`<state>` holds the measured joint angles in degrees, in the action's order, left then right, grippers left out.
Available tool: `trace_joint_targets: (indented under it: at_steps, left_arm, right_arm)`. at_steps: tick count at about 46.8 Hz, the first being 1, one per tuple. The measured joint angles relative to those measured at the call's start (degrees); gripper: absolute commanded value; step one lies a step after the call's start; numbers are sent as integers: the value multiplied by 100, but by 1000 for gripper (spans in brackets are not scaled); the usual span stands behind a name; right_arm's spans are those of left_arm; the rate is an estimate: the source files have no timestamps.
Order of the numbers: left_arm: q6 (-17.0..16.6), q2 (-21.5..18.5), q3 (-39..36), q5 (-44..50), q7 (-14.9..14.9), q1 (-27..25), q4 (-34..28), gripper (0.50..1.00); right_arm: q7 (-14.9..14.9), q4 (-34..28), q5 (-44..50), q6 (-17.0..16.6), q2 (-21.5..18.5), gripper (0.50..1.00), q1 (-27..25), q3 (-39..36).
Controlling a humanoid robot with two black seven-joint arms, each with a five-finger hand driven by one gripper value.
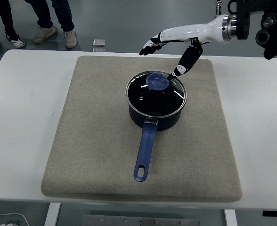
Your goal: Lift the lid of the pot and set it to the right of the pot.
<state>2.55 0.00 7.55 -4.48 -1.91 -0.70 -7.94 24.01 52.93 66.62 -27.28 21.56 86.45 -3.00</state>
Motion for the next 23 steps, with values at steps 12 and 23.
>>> trace_joint_targets:
  at_steps: [12, 23]
  left_arm:
    - [0, 0, 0, 0, 0, 1, -1, 1000]
    - [0, 0, 0, 0, 0, 0, -1, 1000]
  right_arm:
    - [220, 18, 39, 57, -33, 895, -84, 3]
    - [346, 33, 149, 199, -125, 895, -201, 226]
